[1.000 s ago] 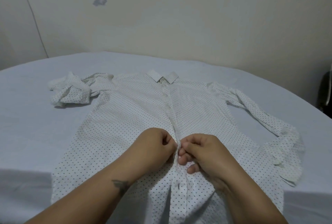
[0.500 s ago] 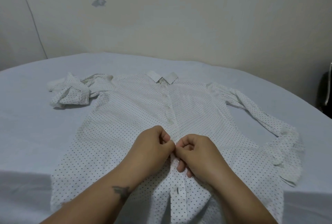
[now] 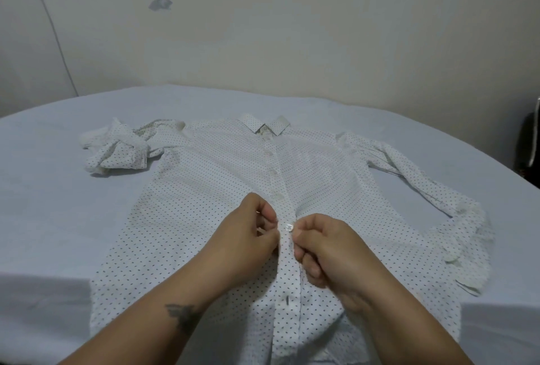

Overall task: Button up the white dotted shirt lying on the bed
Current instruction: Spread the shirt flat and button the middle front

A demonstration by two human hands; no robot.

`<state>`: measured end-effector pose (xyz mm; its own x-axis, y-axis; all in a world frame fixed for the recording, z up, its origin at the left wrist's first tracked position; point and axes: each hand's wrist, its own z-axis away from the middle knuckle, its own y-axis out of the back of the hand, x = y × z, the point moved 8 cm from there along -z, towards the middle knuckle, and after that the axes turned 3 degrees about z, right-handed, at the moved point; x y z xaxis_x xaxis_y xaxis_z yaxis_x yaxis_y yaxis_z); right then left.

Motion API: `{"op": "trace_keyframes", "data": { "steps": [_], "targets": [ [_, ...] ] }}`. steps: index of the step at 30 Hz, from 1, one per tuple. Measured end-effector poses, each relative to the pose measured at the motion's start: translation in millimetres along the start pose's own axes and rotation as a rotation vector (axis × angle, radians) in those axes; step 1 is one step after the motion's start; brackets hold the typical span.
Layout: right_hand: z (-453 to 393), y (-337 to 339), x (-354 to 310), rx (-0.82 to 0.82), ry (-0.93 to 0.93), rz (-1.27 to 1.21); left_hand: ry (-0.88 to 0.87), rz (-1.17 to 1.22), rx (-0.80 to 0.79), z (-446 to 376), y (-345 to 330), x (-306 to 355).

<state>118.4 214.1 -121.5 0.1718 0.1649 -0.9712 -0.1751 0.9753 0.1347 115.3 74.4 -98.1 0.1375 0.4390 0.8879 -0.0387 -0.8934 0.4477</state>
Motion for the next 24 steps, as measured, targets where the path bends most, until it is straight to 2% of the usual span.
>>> {"op": "trace_keyframes", "data": {
  "steps": [5,7,11,17,20,24],
  "targets": [
    [34,-12,-5,0.205,0.281,0.775,-0.036,0.045,-0.046,12,-4,5],
    [47,-24,-8,0.297,0.384,0.969,-0.070,0.008,-0.049,18,-6,8],
    [60,-22,-7,0.370,0.428,1.003,-0.136,-0.115,-0.035,34,-8,8],
    [70,-15,1,0.319,0.363,0.928,-0.284,-0.451,0.037,57,-20,9],
    [72,-11,7,0.313,0.331,0.913,-0.262,-0.658,0.078,61,-23,7],
    [74,-5,10,0.322,0.316,0.880,-0.227,-0.722,0.145,66,-16,13]
  ]
}}
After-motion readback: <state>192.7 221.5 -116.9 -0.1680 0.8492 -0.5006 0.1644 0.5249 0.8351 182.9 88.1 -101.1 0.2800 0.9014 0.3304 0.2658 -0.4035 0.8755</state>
